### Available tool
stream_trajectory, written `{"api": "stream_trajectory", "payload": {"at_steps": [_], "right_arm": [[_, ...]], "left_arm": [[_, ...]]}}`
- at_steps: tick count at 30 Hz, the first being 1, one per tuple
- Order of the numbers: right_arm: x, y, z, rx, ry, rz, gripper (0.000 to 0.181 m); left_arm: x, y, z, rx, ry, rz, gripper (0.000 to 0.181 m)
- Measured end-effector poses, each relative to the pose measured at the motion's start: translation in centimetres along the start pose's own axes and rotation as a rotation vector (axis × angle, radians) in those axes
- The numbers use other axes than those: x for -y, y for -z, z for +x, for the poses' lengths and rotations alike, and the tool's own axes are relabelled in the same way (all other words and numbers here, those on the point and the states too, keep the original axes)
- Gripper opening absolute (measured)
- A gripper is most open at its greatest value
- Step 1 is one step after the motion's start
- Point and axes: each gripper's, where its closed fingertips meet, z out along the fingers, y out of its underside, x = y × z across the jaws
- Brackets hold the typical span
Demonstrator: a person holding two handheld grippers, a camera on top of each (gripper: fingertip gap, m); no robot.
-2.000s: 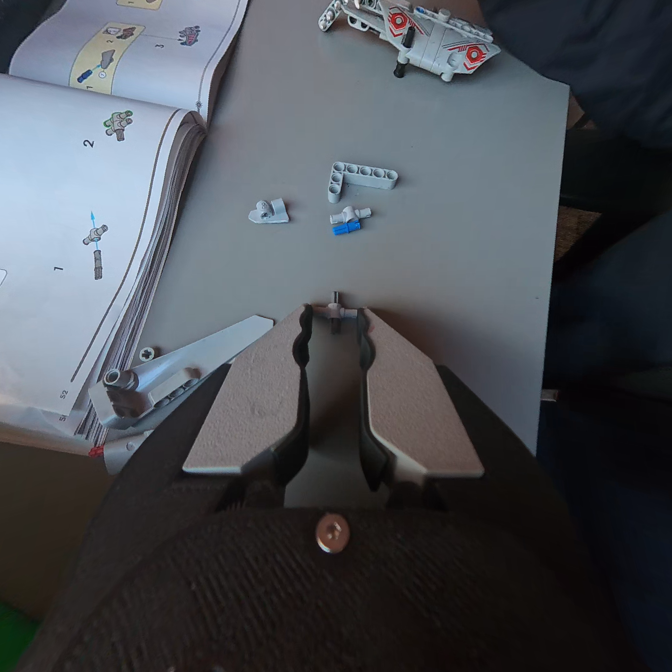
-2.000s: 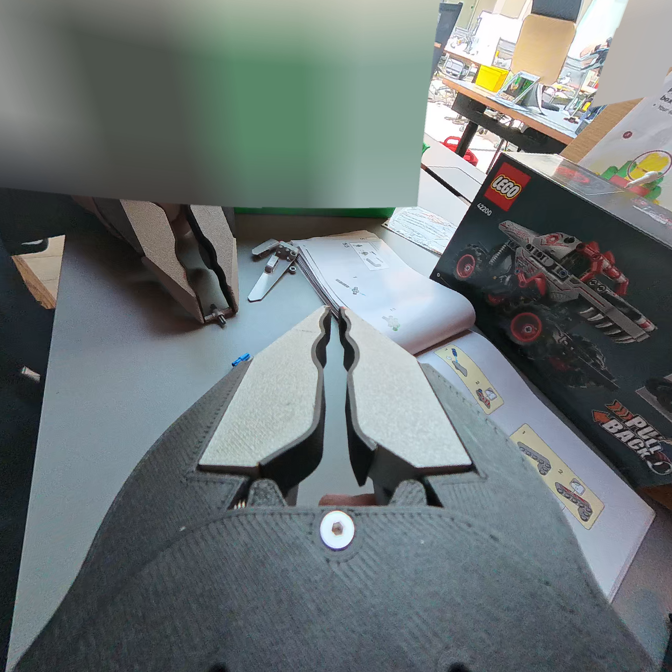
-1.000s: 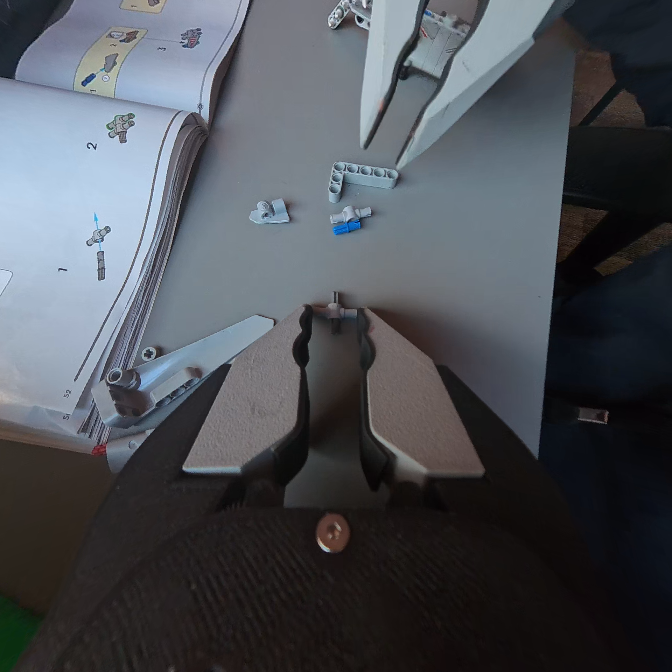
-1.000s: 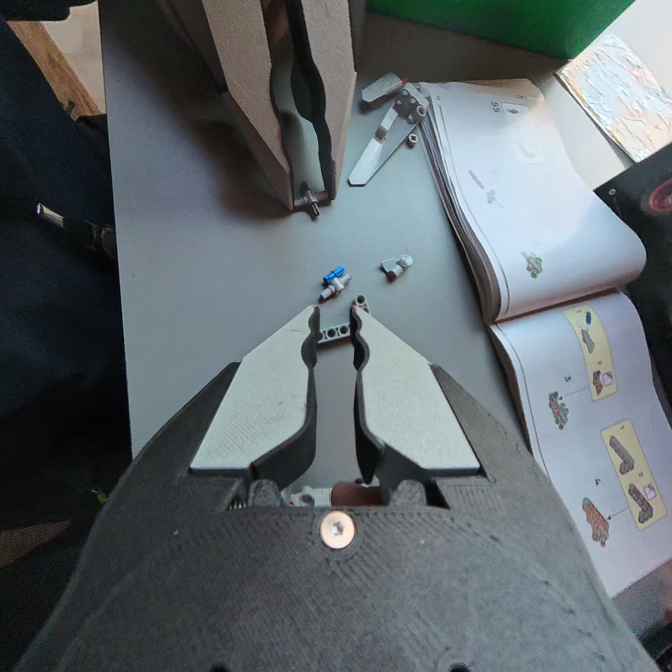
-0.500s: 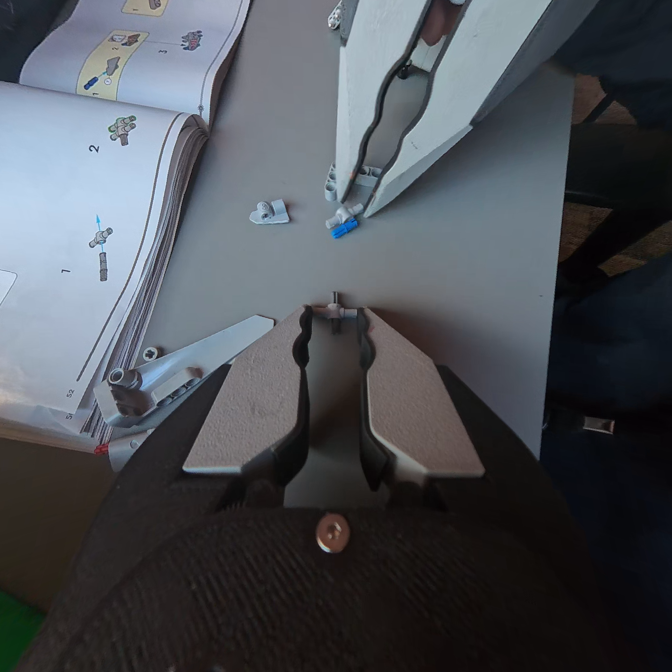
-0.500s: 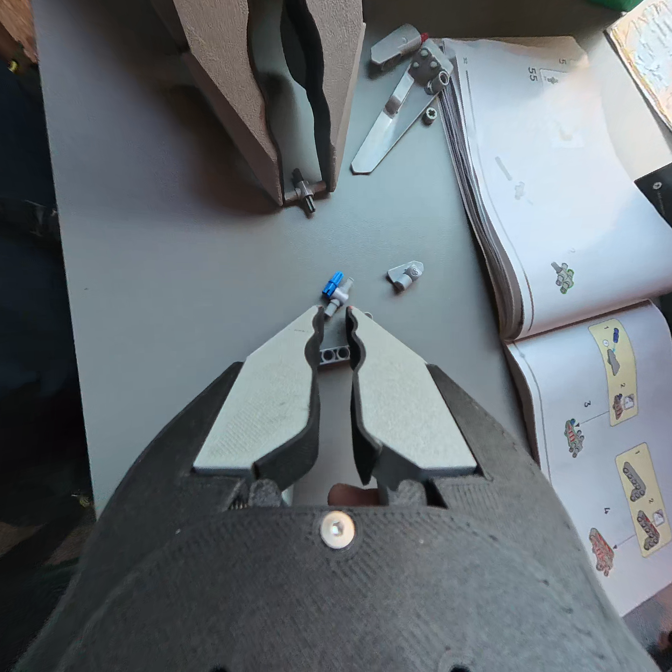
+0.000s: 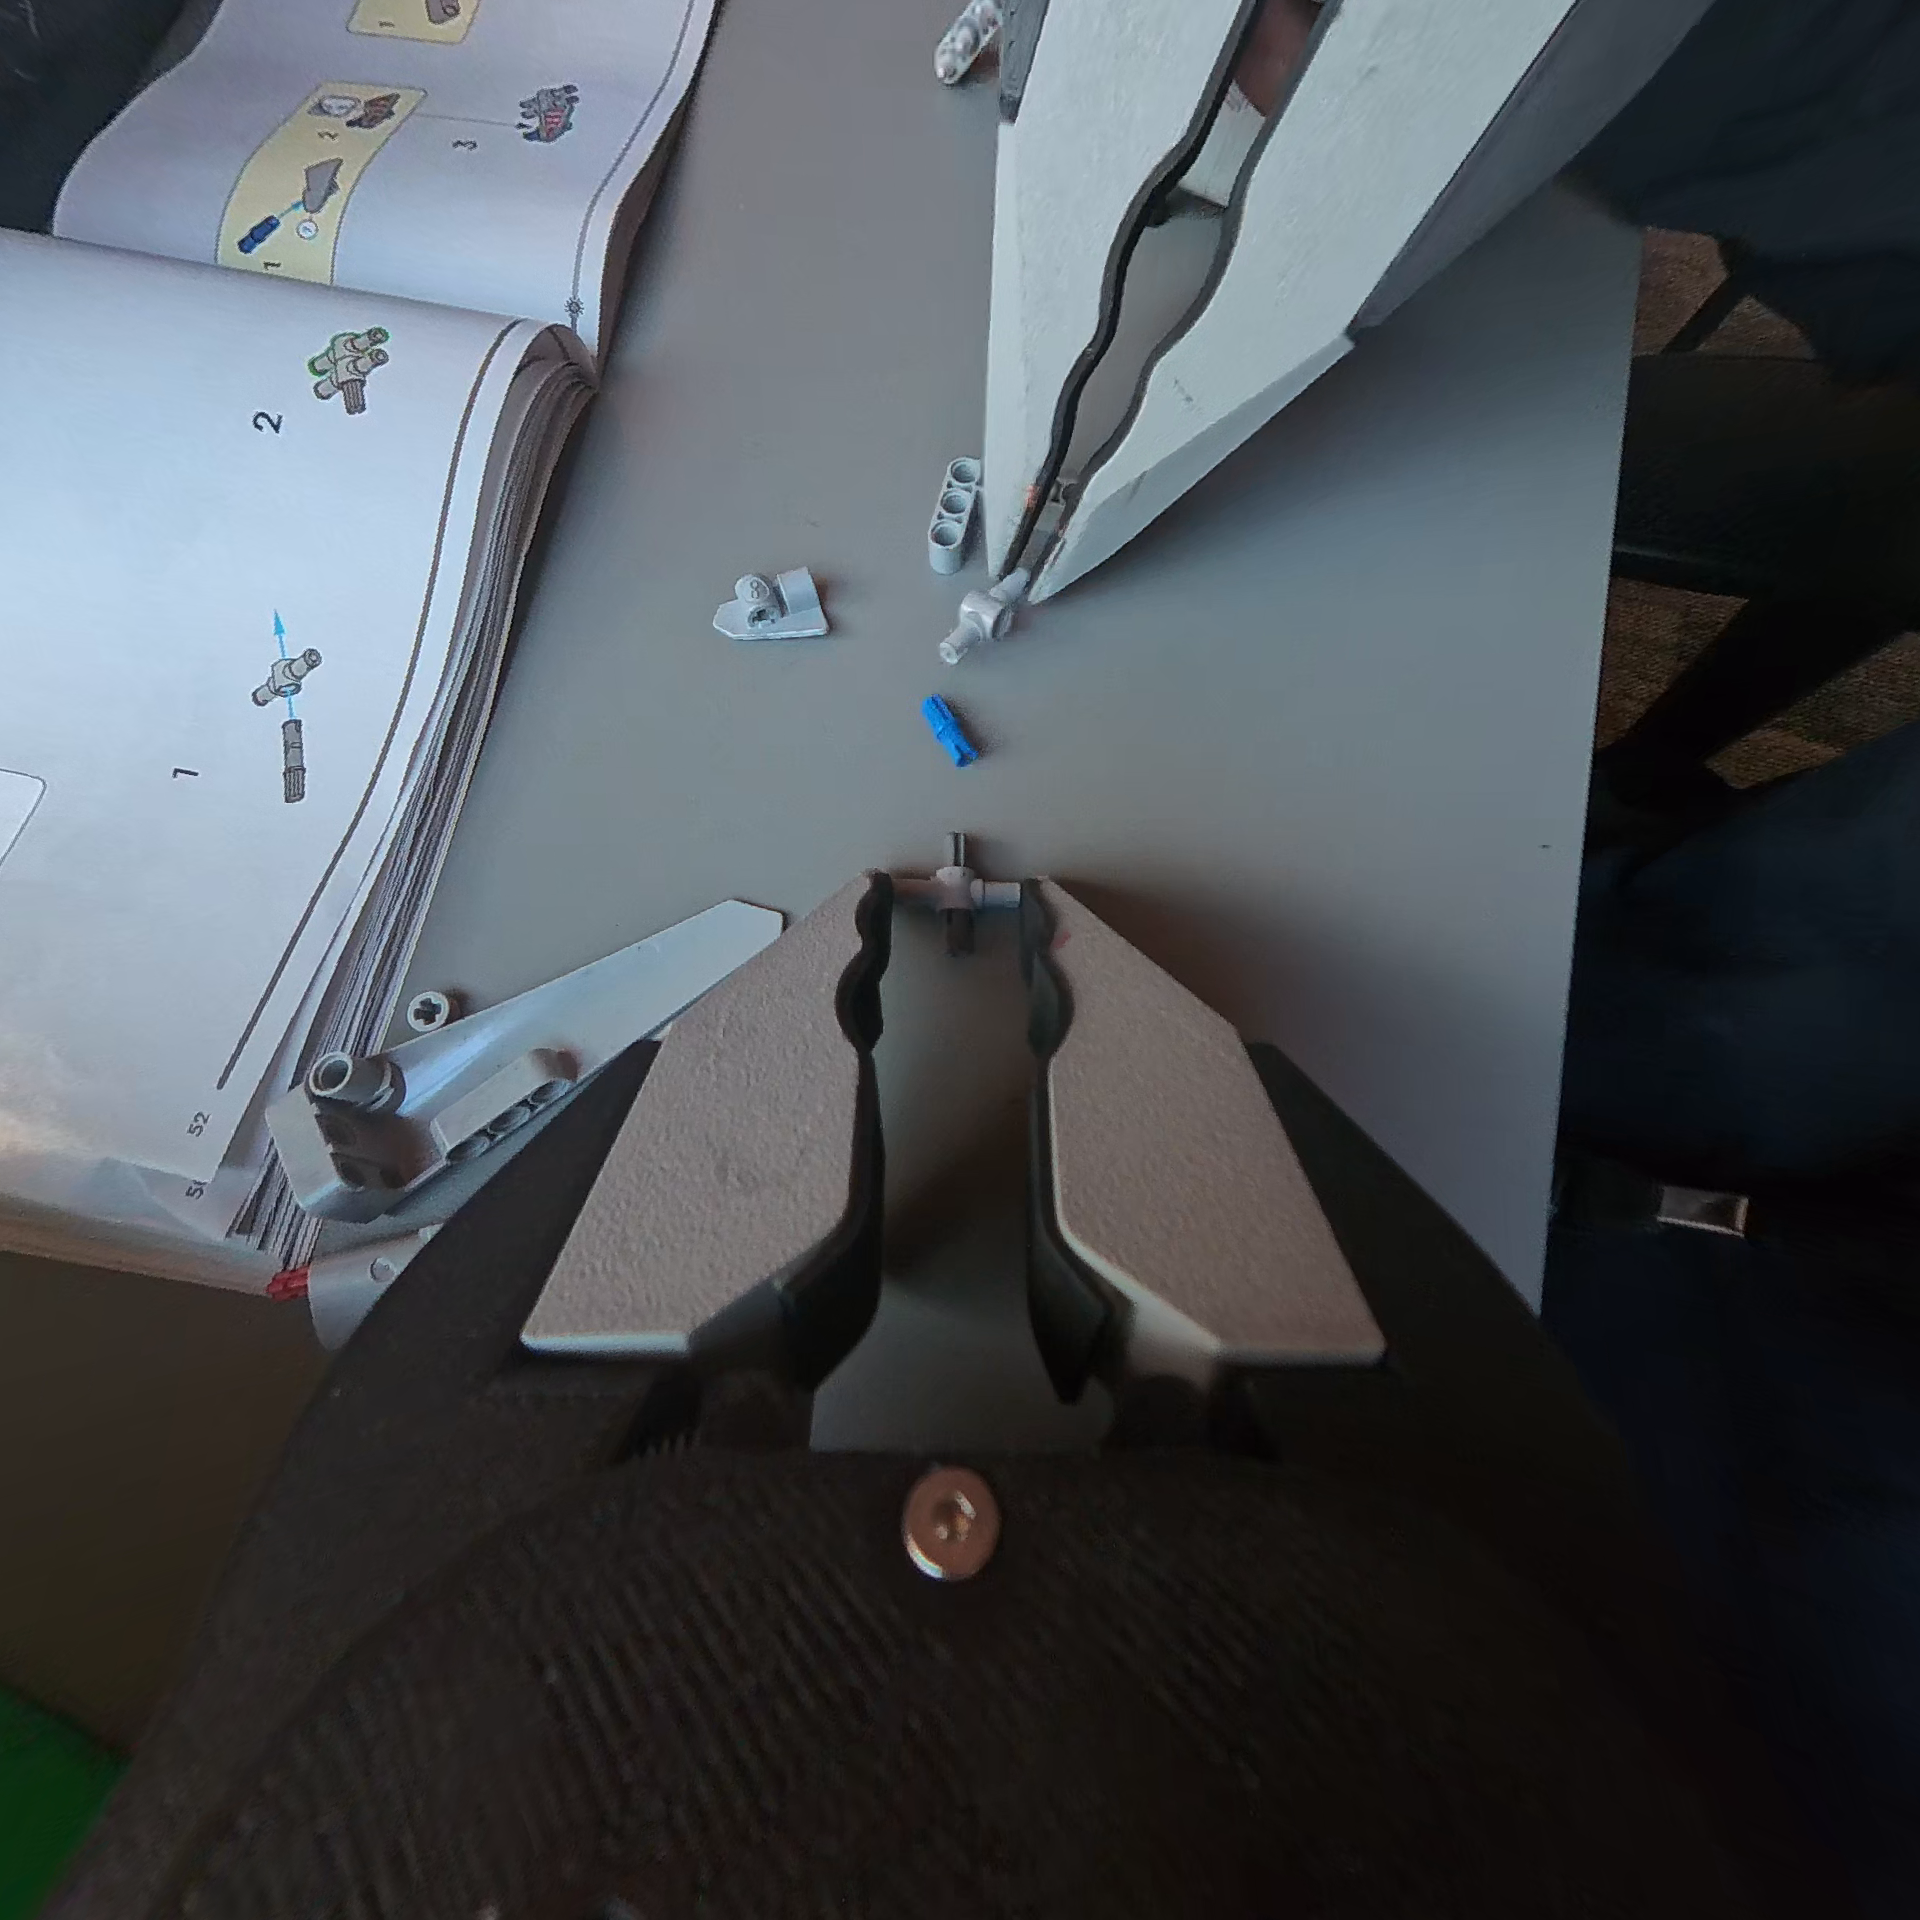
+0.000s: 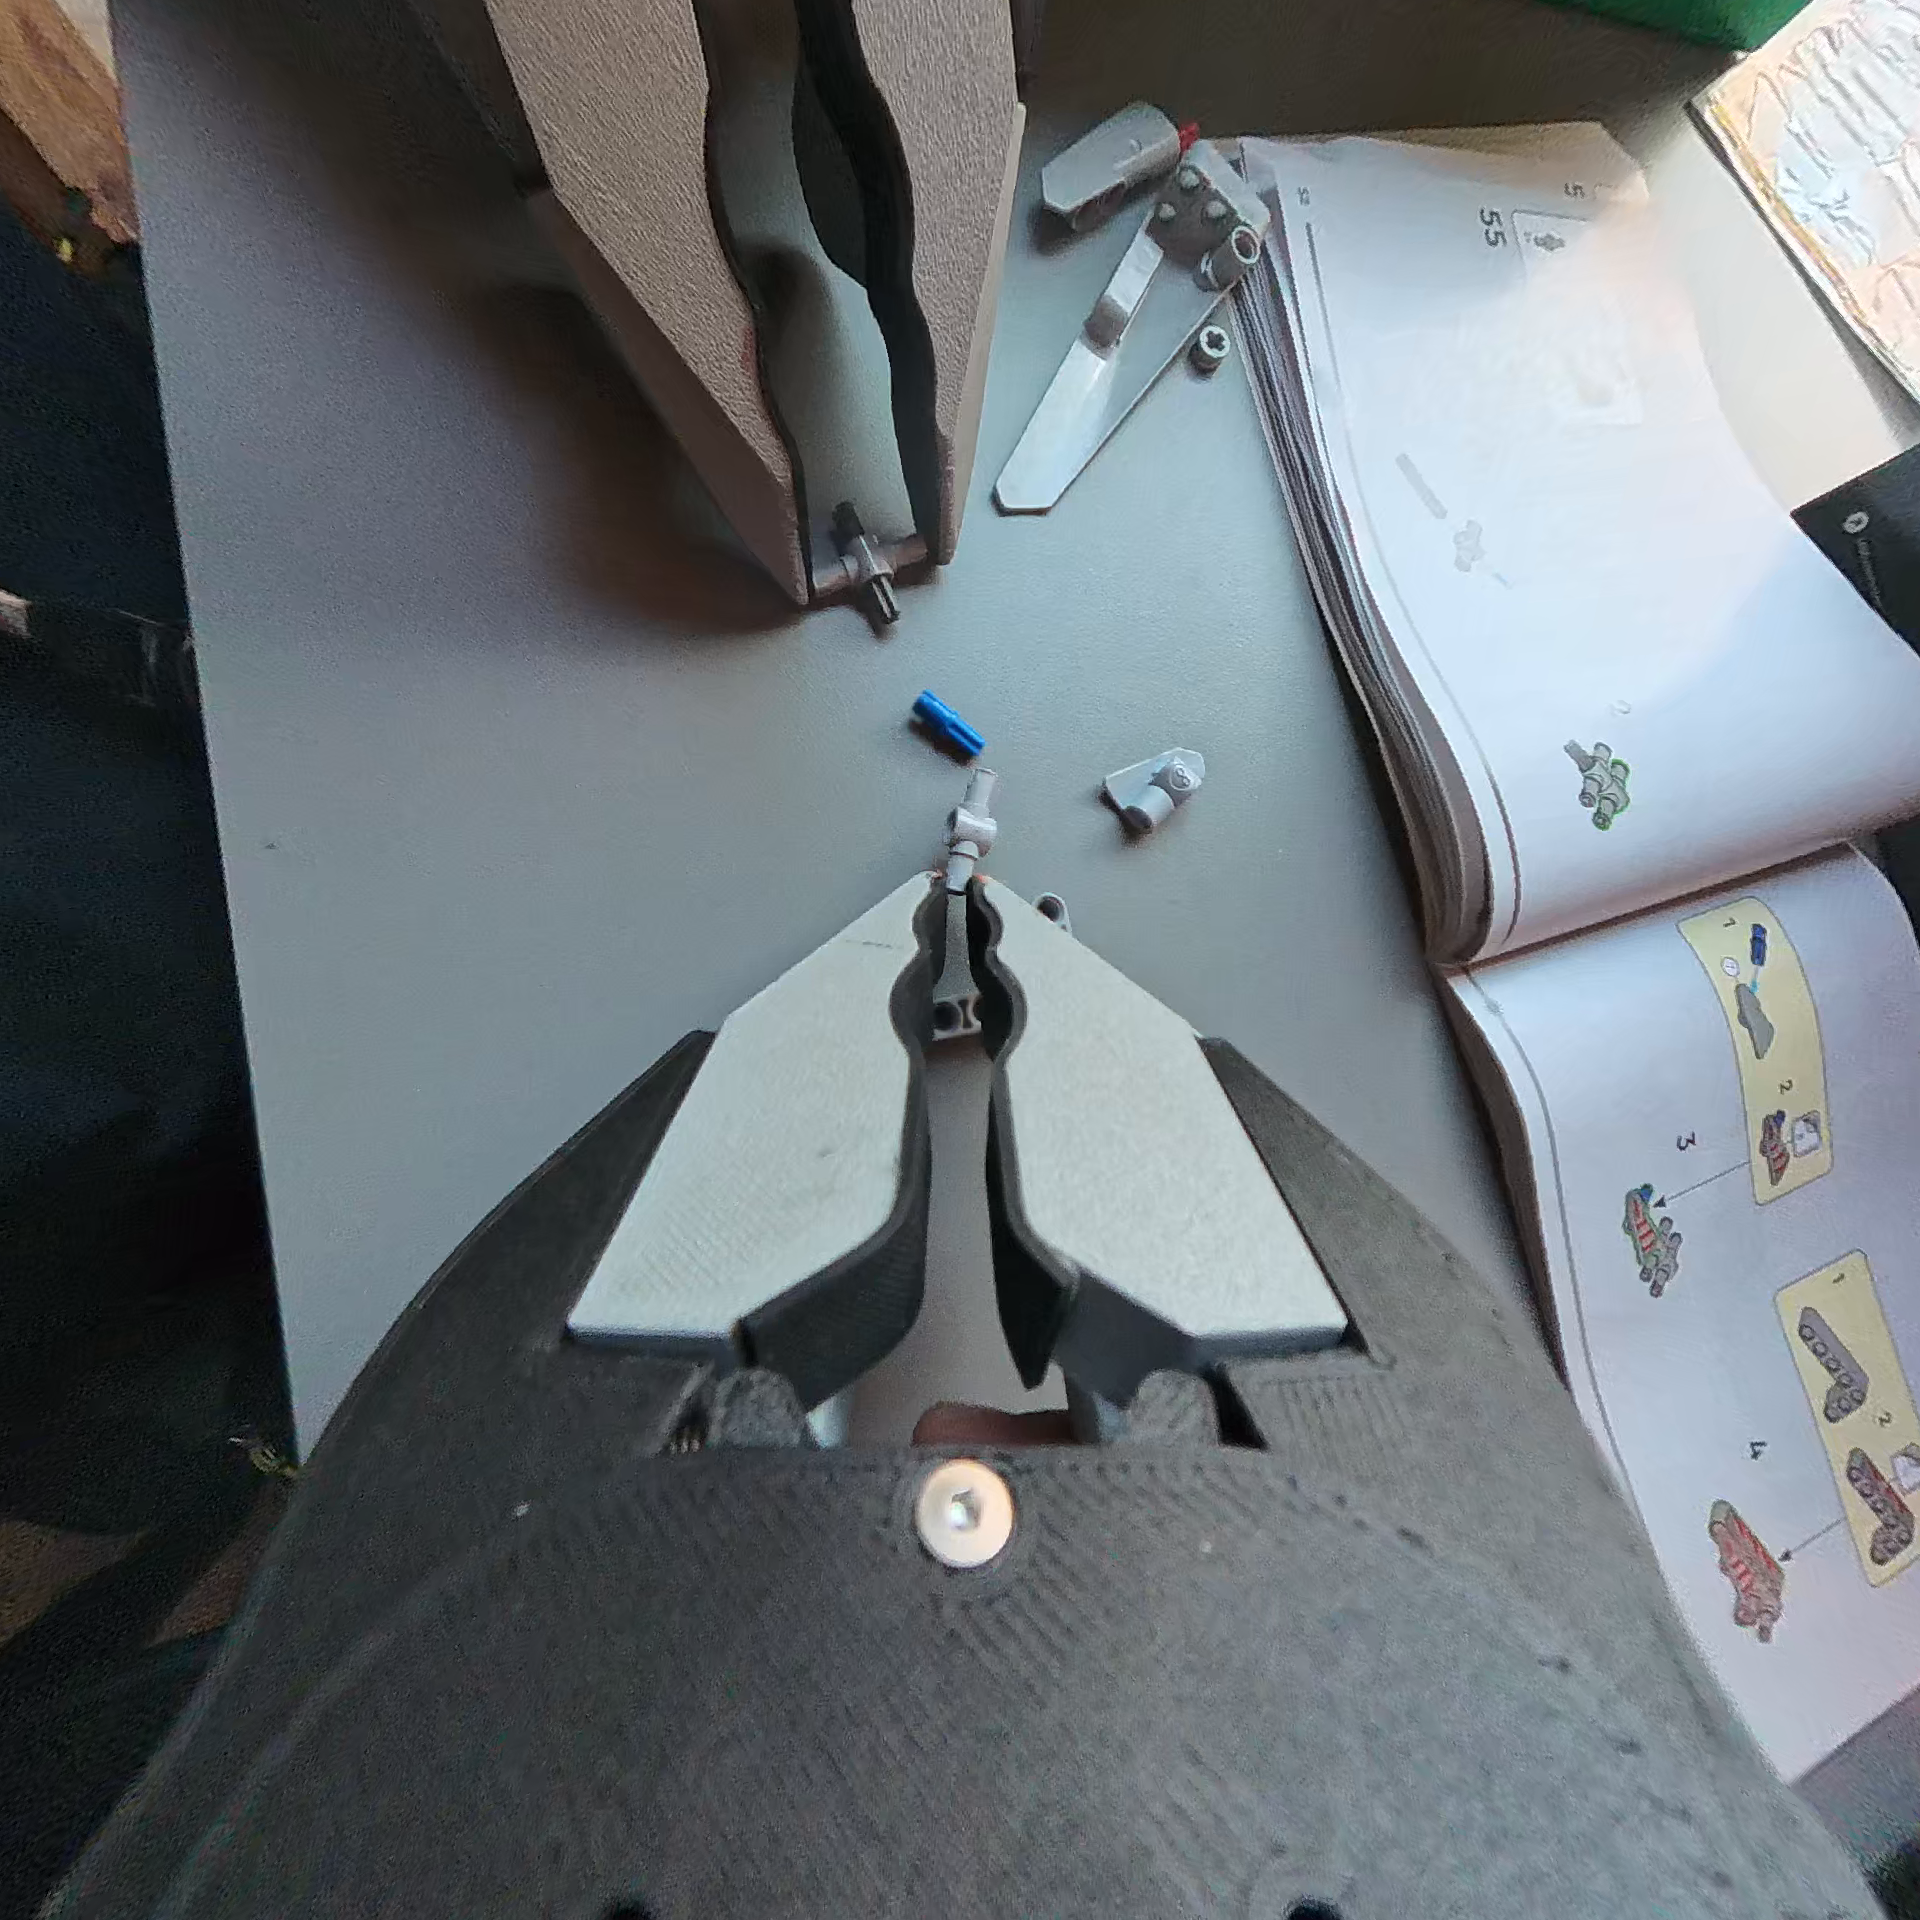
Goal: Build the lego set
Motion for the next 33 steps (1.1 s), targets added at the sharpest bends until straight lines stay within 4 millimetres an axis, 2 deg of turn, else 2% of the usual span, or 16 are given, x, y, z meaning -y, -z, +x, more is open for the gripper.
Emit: {"api": "stream_trajectory", "payload": {"at_steps": [5,12,16,23,27,31,33], "right_arm": [[0.6,0.1,-0.7,0.027,-0.026,0.037,0.0],[1.4,-1.2,-2.0,0.037,-0.042,0.022,0.0],[1.6,-1.5,-1.7,0.005,-0.11,-0.013,0.0],[1.9,-1.7,-1.8,-0.054,-0.209,-0.08,0.001],[2.1,-1.5,-2.5,-0.034,-0.243,-0.081,0.008],[2.5,-1.4,-3.6,0.024,-0.234,-0.069,0.002],[2.5,-1.5,-3.2,0.009,-0.235,-0.061,0.002]], "left_arm": [[0.0,0.0,0.0,0.001,-0.001,0.0,0.022],[0.0,0.0,0.3,0.0,-0.027,0.001,0.022],[0.0,0.0,0.5,-0.01,-0.035,0.0,0.022],[0.0,0.0,0.6,-0.007,-0.043,0.001,0.022],[0.1,0.0,0.6,-0.001,-0.049,0.002,0.022],[0.0,0.0,0.6,-0.003,-0.047,0.002,0.022],[0.0,0.0,0.6,-0.003,-0.047,0.002,0.022]]}}
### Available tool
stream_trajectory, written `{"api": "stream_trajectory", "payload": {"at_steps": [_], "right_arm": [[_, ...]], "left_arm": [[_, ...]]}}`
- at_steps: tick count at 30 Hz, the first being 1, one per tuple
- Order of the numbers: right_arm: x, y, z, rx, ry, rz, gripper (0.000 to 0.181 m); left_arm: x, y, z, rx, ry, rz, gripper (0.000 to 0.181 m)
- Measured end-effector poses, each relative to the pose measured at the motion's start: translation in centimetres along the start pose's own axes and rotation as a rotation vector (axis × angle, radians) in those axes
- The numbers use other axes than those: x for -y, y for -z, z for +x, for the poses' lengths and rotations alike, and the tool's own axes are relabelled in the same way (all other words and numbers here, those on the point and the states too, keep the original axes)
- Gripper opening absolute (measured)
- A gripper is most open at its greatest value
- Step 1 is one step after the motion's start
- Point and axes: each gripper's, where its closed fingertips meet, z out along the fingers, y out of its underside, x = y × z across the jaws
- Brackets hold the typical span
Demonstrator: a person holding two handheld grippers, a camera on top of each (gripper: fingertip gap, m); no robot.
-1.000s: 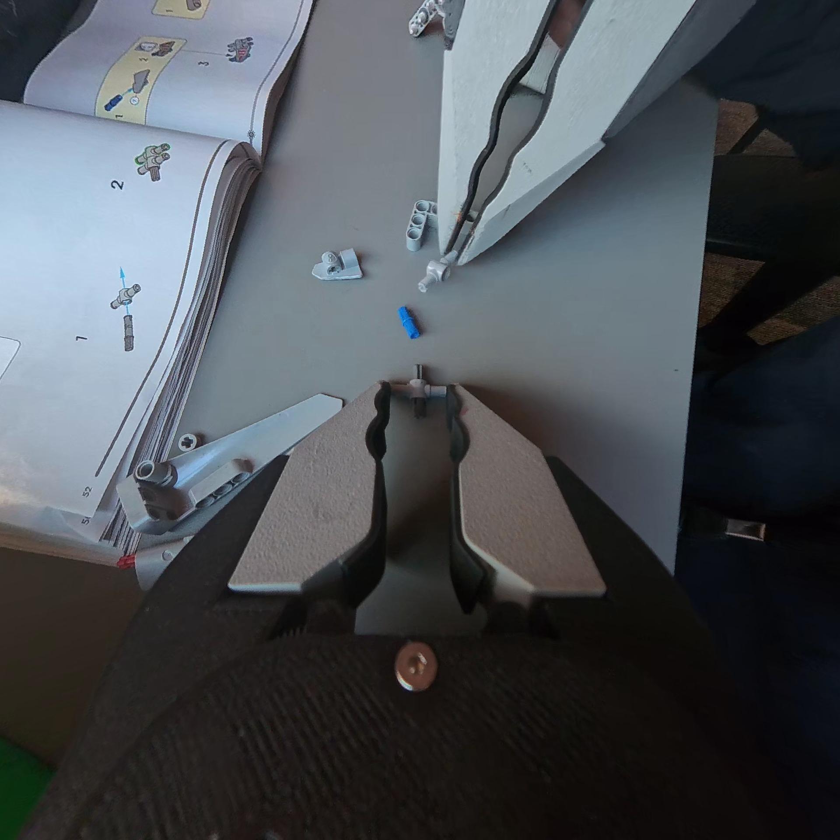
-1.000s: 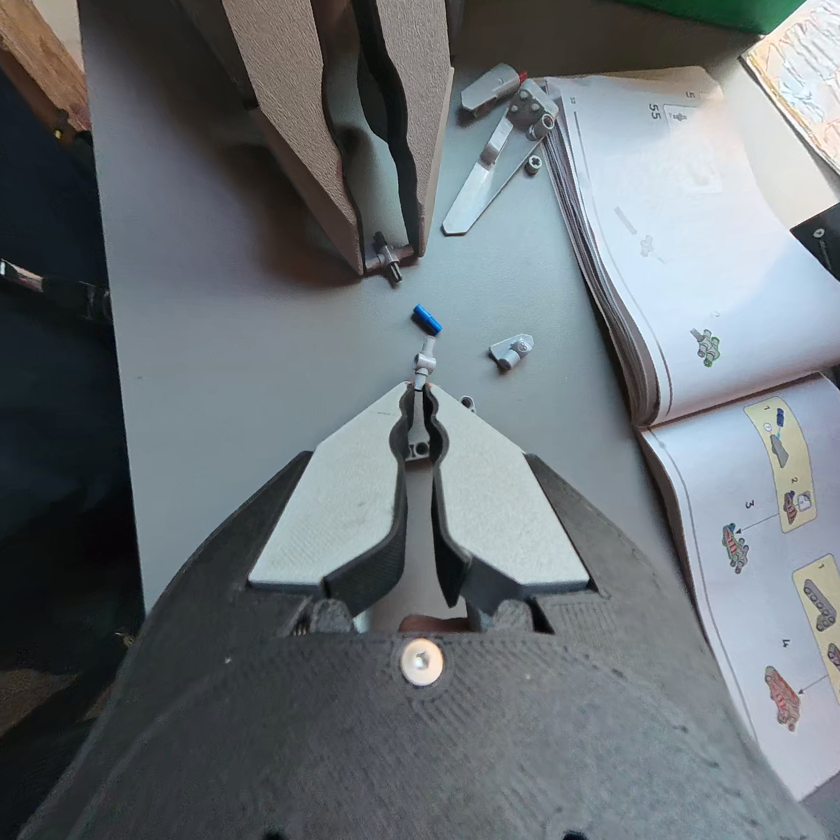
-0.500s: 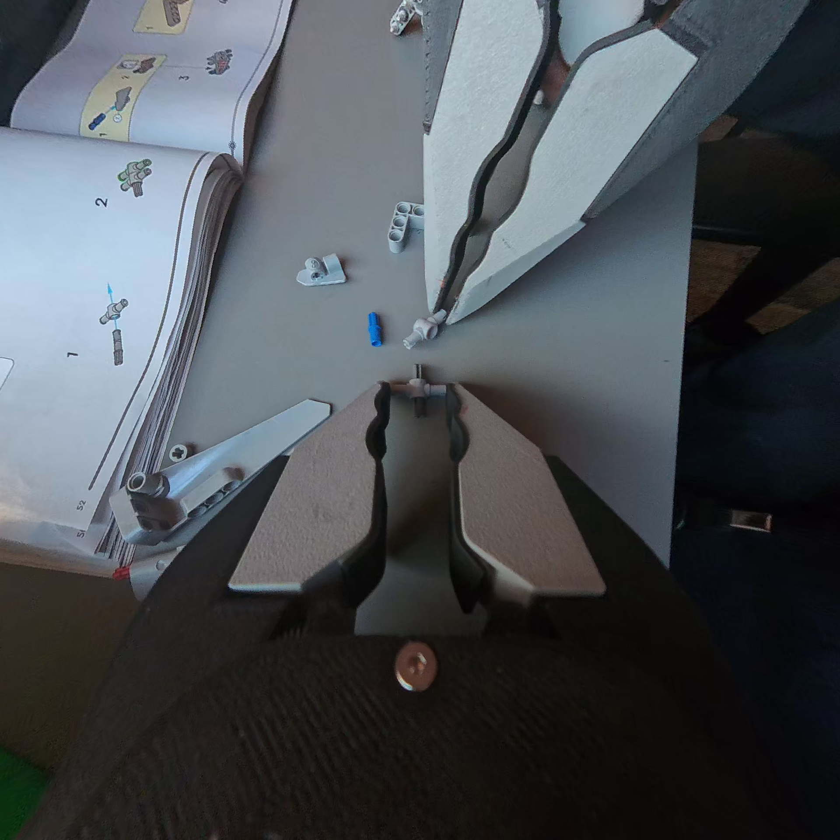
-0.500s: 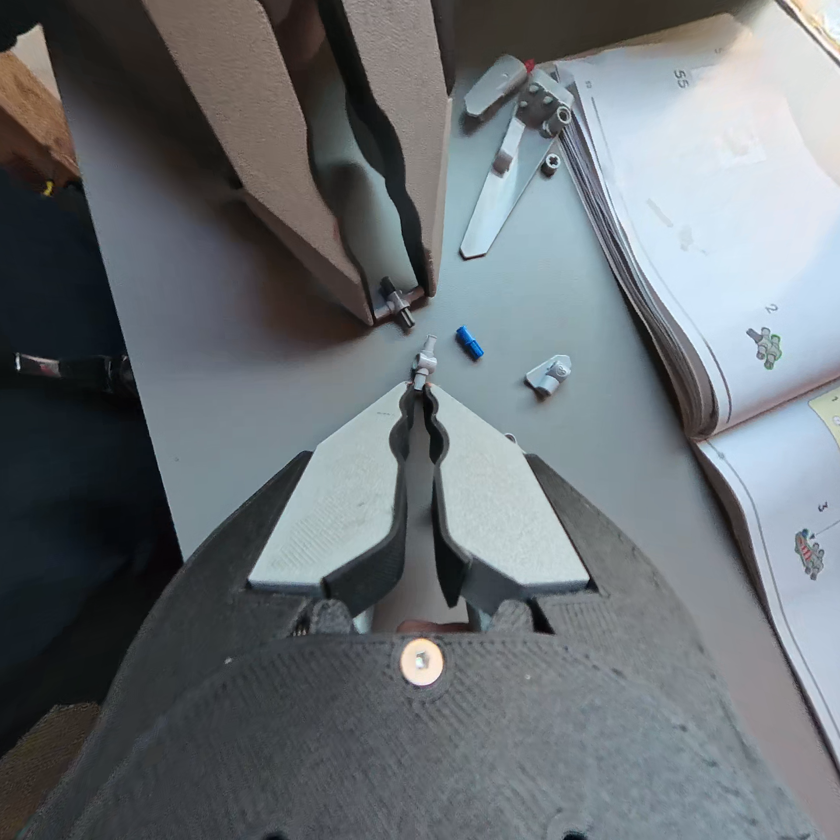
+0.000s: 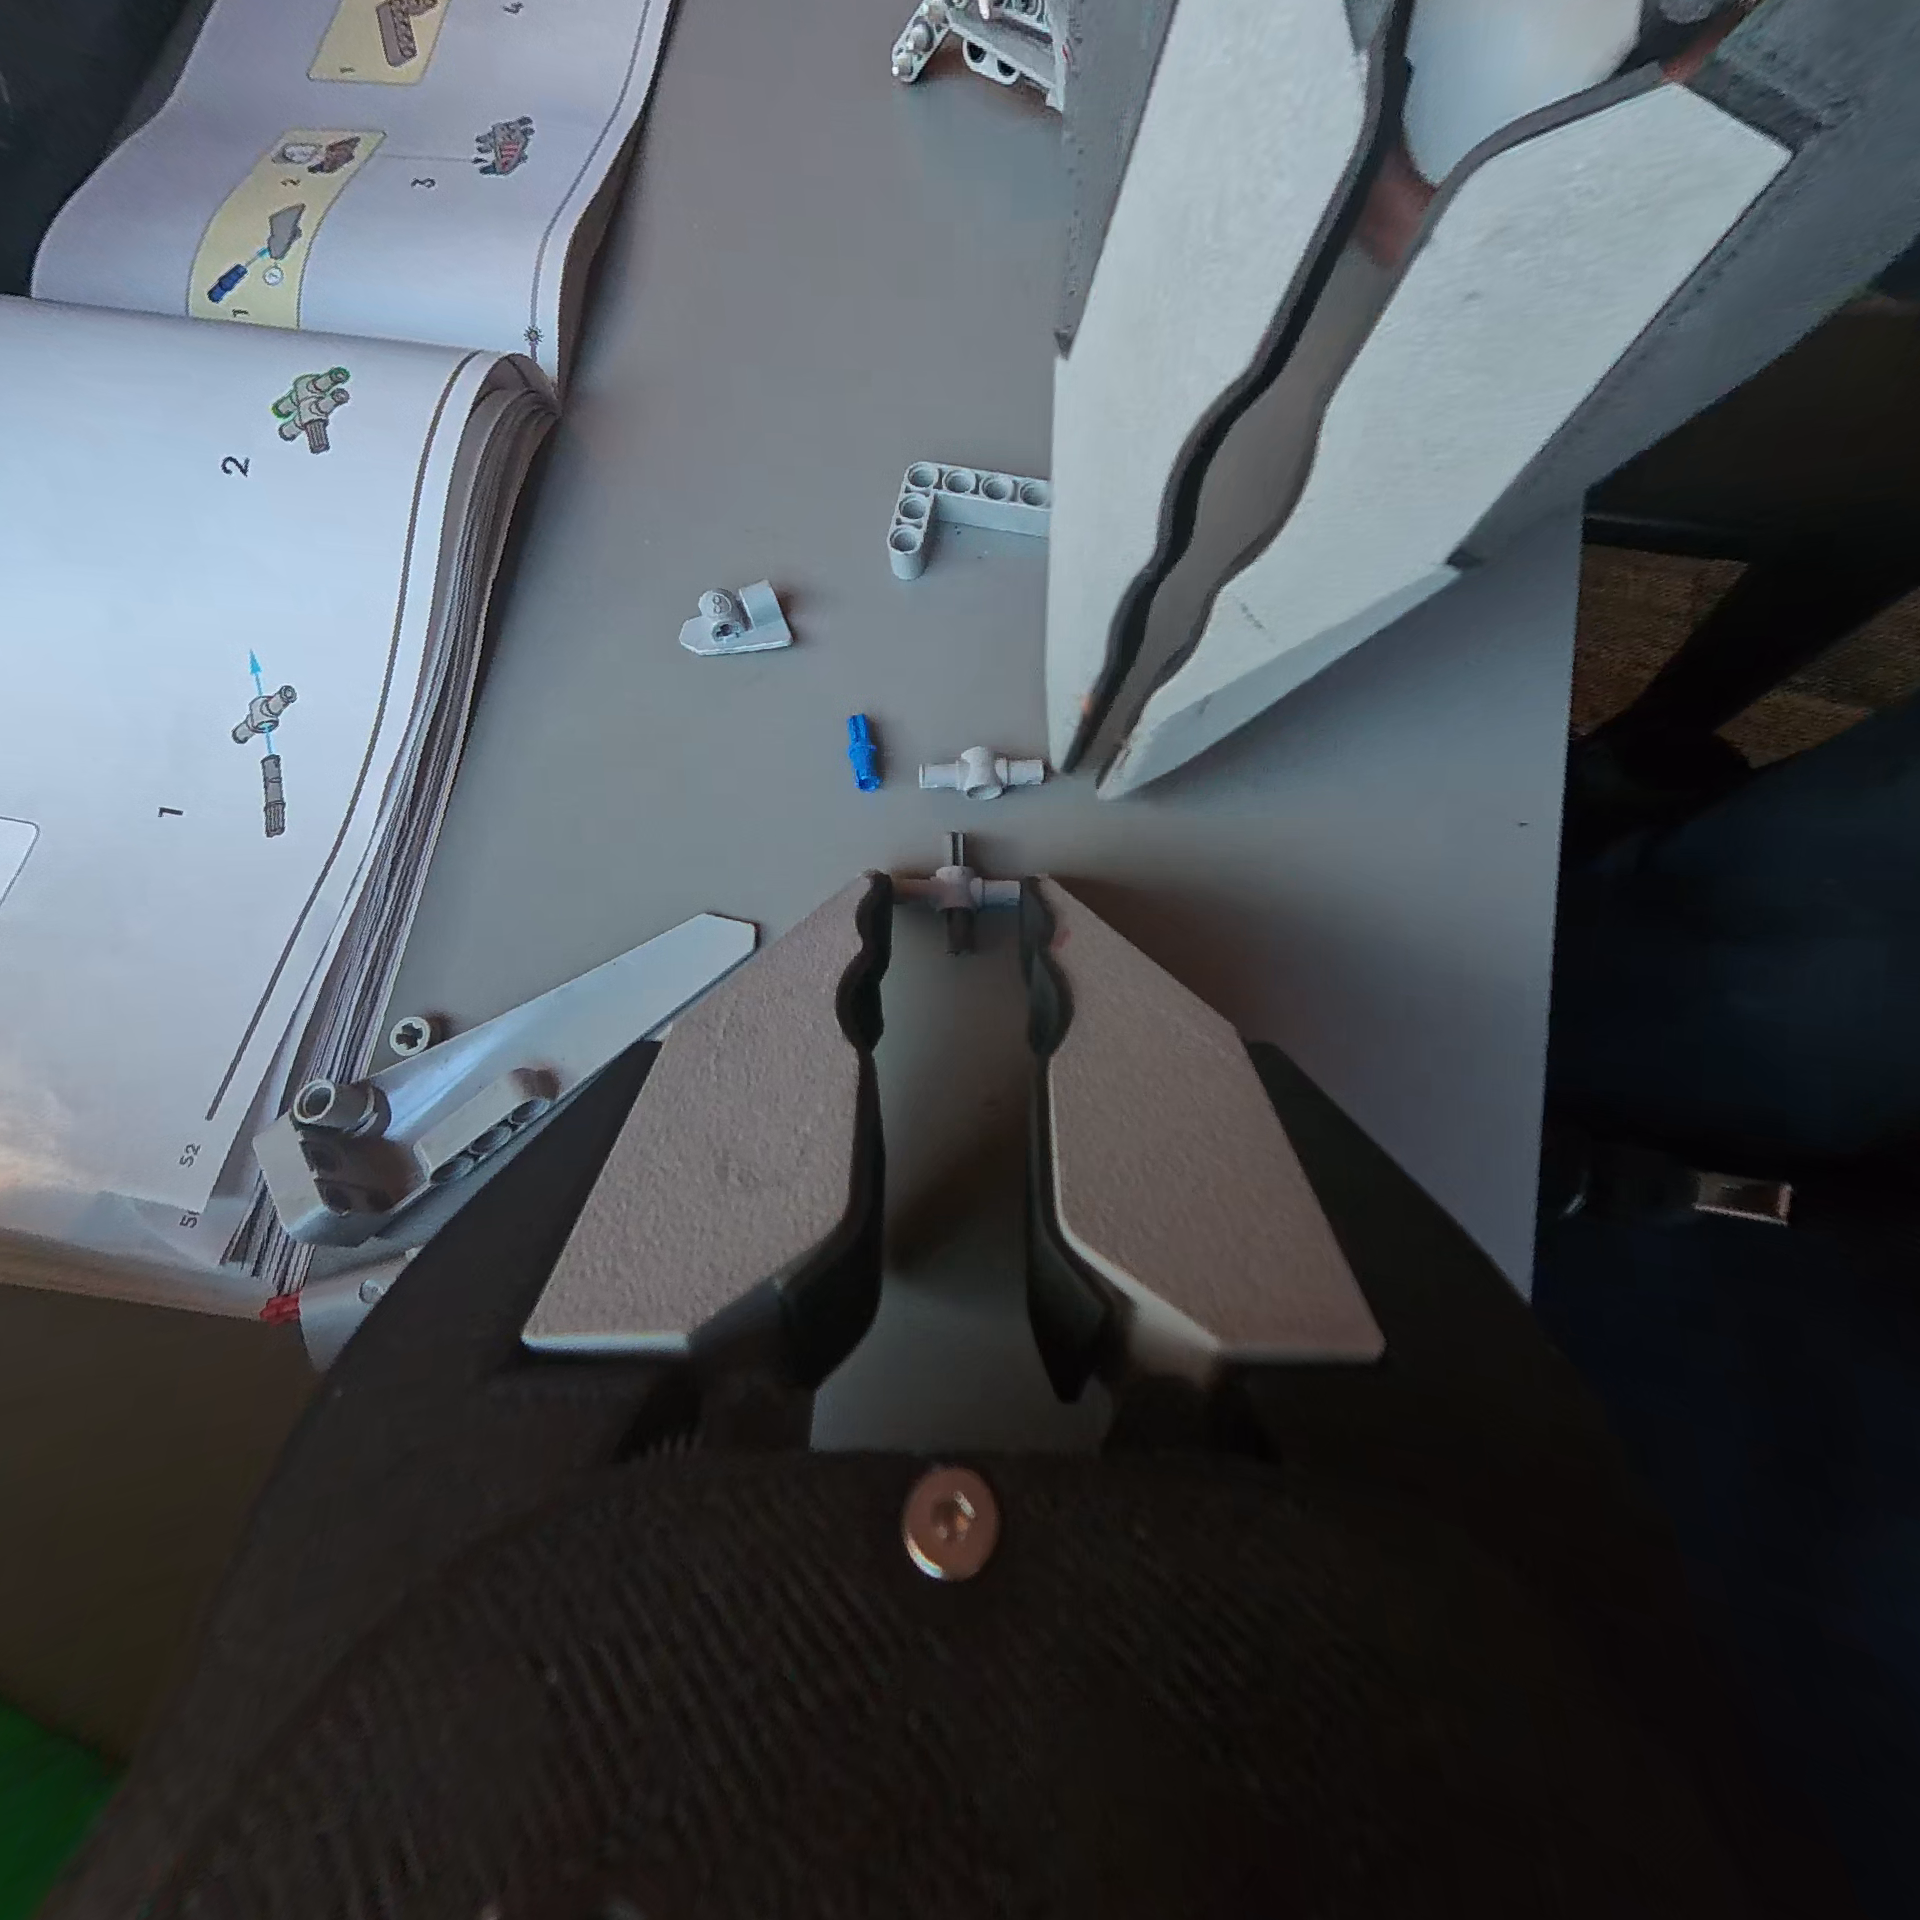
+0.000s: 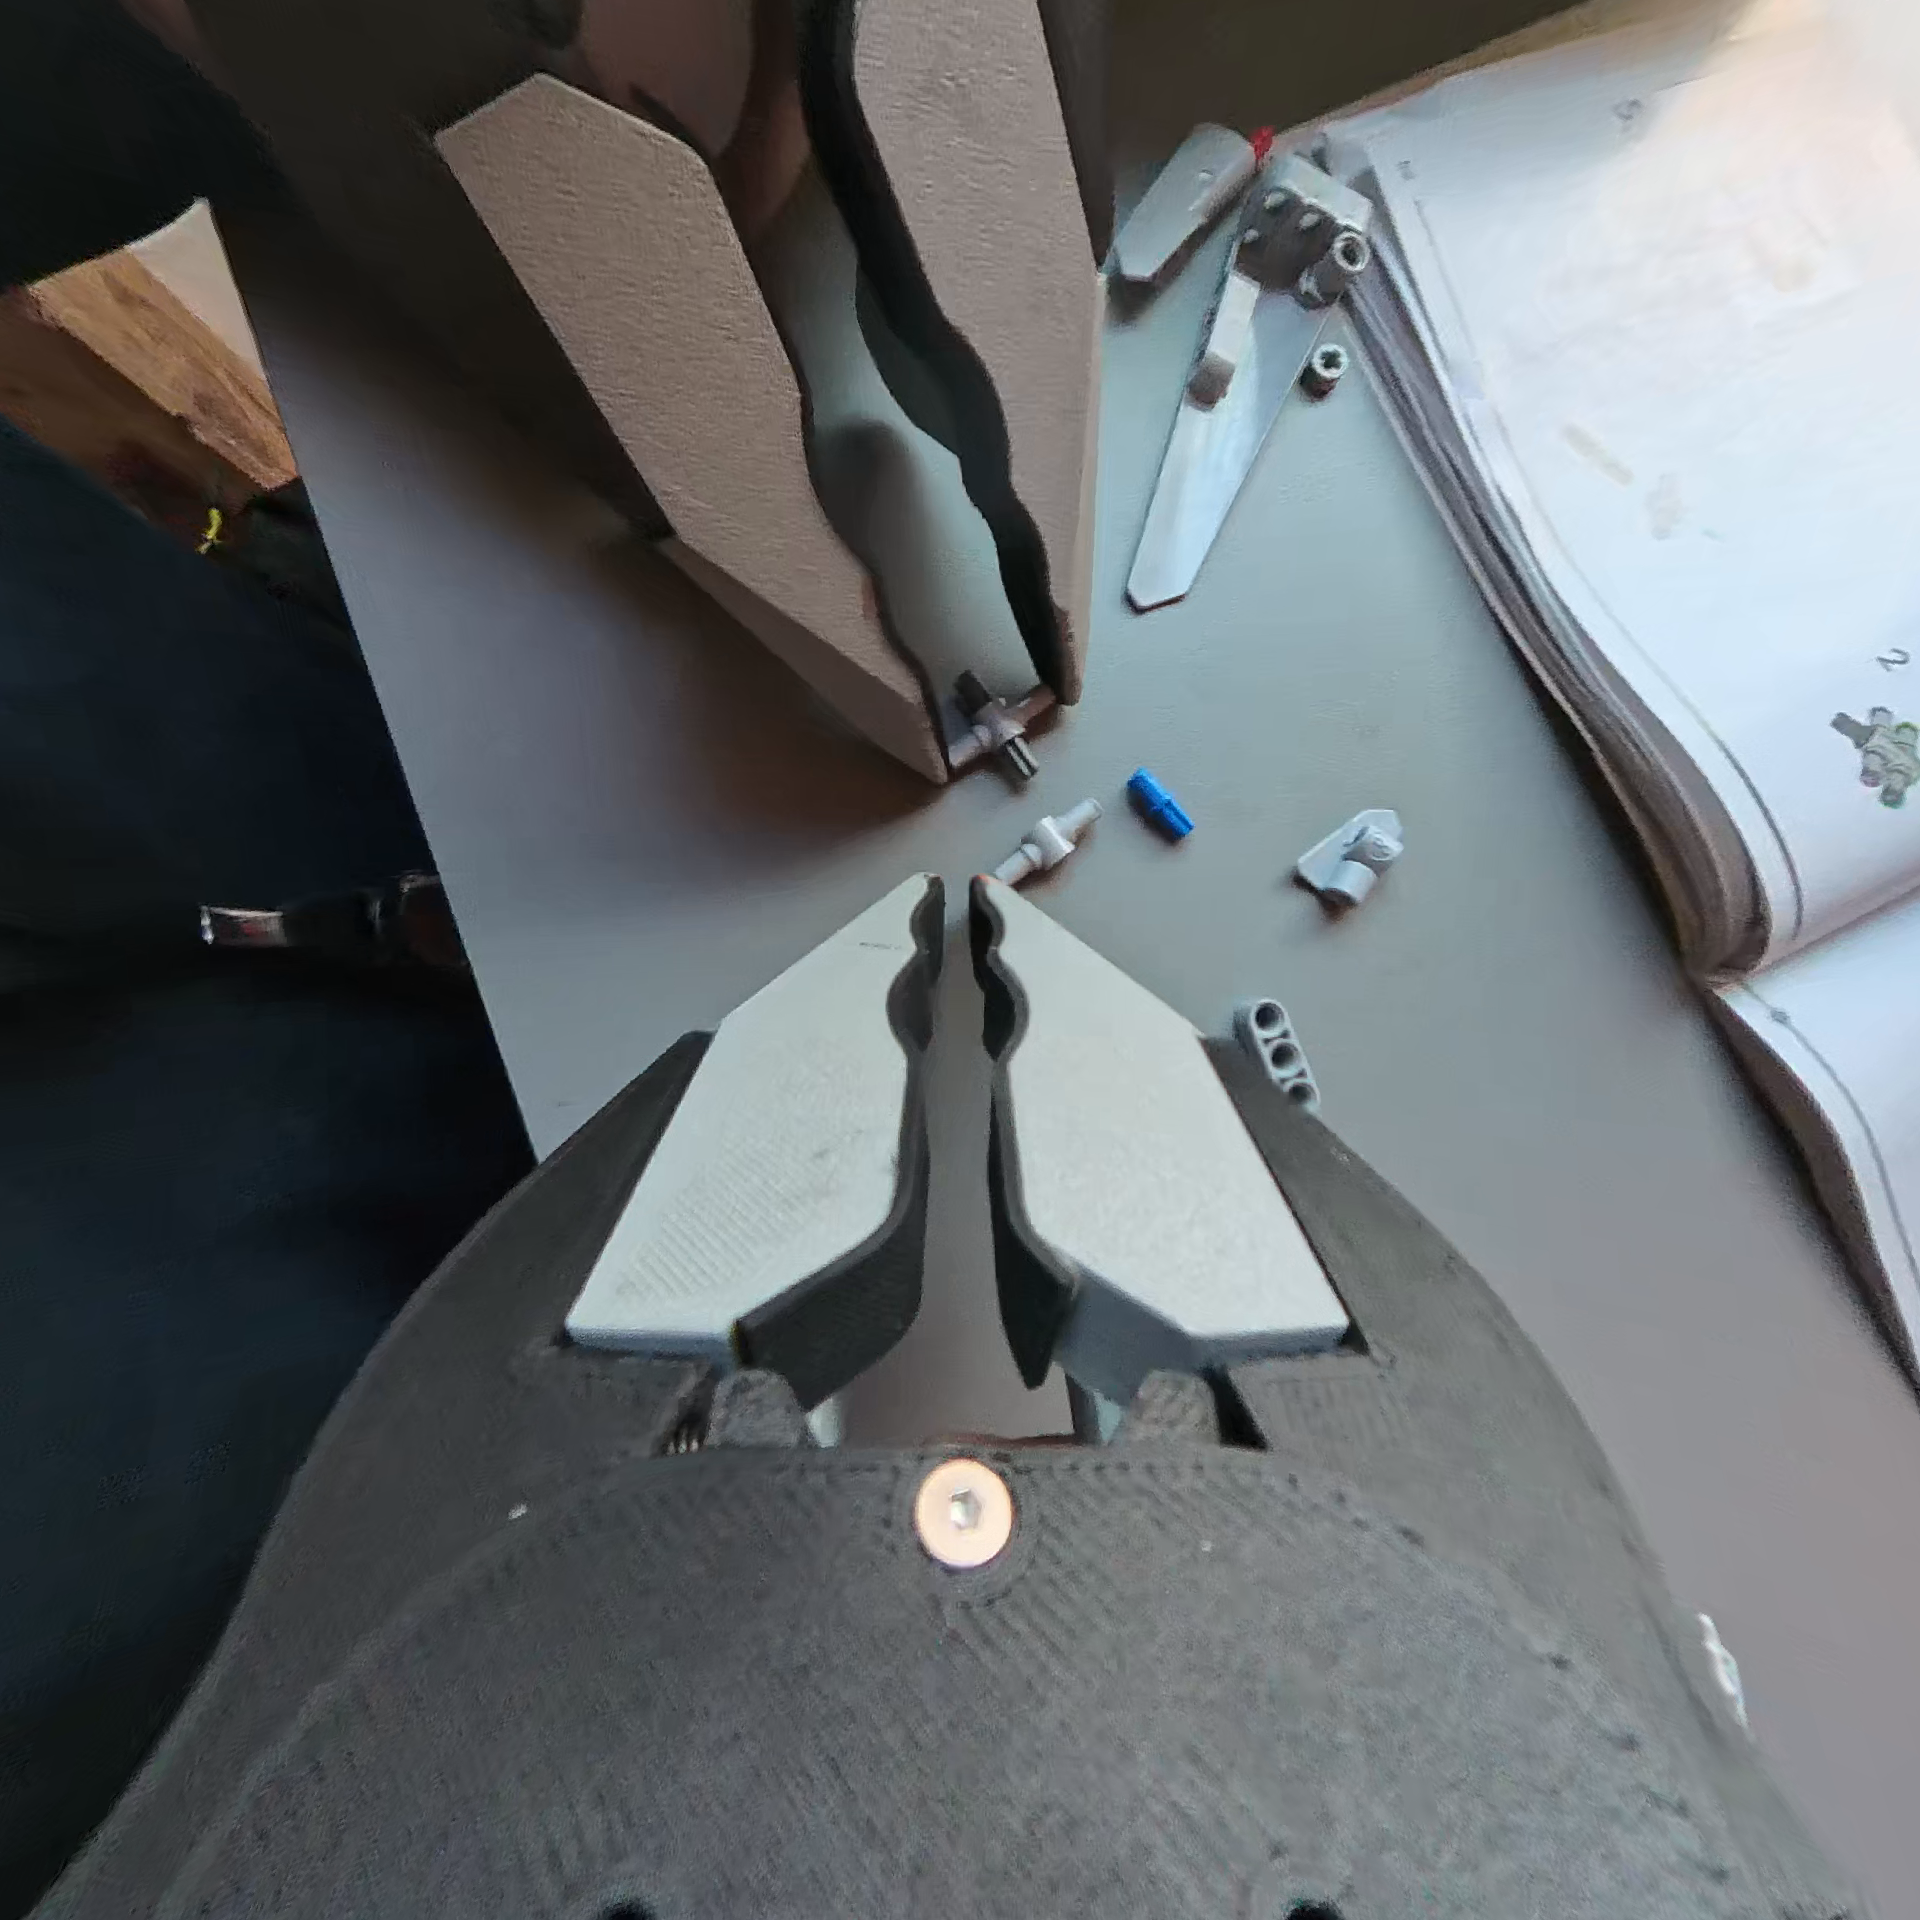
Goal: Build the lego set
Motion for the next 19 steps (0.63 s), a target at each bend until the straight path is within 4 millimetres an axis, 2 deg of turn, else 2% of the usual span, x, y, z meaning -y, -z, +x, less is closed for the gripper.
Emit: {"api": "stream_trajectory", "payload": {"at_steps": [3,8,12,19], "right_arm": [[-0.4,0.2,0.5,0.004,0.001,-0.004,0.007],[-0.5,0.7,1.9,0.044,0.099,0.026,0.017],[0.2,0.7,1.5,0.16,0.12,0.044,0.021],[0.4,-0.5,1.2,0.169,0.142,0.029,0.025]], "left_arm": [[0.0,0.0,0.0,0.0,0.0,0.0,0.022],[0.0,0.0,0.2,-0.018,0.005,-0.001,0.022],[0.0,0.0,0.2,-0.033,0.021,-0.002,0.022],[0.0,0.0,0.1,-0.032,0.02,-0.001,0.022]]}}
